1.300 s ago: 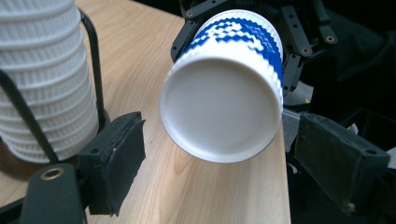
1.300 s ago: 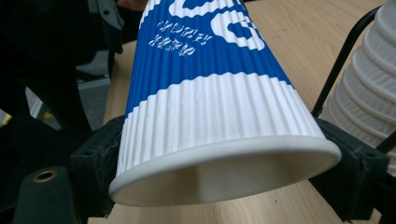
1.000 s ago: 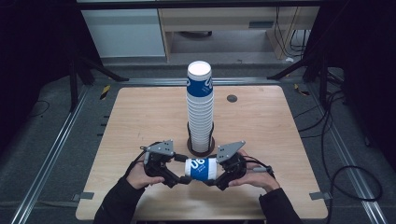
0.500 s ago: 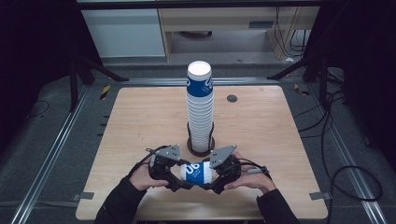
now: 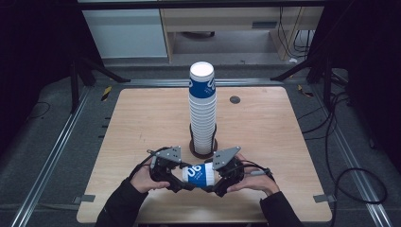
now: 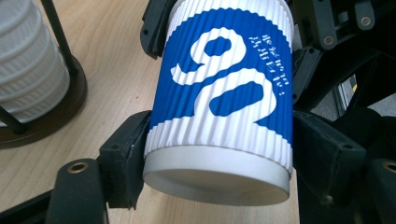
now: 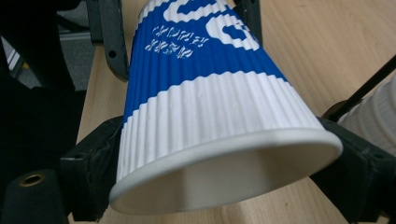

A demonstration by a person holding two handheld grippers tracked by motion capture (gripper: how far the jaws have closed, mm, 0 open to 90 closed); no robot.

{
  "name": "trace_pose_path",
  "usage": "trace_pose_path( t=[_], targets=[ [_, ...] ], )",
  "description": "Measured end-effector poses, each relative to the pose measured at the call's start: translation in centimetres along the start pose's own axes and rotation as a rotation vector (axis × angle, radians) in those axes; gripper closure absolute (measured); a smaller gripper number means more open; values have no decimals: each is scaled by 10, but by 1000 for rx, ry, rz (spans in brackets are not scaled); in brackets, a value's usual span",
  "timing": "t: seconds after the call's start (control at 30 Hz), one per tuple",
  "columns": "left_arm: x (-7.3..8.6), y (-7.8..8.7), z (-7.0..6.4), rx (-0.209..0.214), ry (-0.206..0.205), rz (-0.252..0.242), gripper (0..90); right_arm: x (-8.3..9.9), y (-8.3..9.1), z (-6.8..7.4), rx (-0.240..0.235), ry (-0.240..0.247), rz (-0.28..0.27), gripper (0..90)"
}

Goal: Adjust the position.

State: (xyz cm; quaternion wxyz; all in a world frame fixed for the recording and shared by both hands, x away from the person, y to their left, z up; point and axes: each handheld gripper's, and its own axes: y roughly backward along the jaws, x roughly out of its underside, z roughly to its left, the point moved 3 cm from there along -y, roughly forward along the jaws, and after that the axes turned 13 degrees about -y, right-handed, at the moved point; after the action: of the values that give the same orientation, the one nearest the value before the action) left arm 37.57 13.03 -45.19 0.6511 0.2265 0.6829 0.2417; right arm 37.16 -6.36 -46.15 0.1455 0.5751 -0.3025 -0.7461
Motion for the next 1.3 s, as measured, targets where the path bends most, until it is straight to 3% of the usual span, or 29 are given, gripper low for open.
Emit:
trace_pose_path(
  t=[0.33, 0.53, 0.7, 0.87, 1.13, 1.3],
  targets=[
    [2, 12, 6, -55, 10, -36, 260, -7, 30, -9, 14, -71, -138, 84],
    [2, 27, 9, -111, 19, -121, 259, -8, 49, -16, 40, -126, -225, 76],
    [-1, 36, 9, -144, 15, -207, 259, -6, 54, -19, 38, -157, -256, 75],
    [-3, 36, 6, -122, 1, -247, 259, -5, 49, -18, 4, -168, -256, 75],
    [-9, 27, -2, -94, -30, -248, 259, -8, 42, -11, -98, -181, -279, 74],
    [-10, 22, -4, -80, -39, -239, 260, -7, 38, -10, -116, -183, -271, 74]
  ],
)
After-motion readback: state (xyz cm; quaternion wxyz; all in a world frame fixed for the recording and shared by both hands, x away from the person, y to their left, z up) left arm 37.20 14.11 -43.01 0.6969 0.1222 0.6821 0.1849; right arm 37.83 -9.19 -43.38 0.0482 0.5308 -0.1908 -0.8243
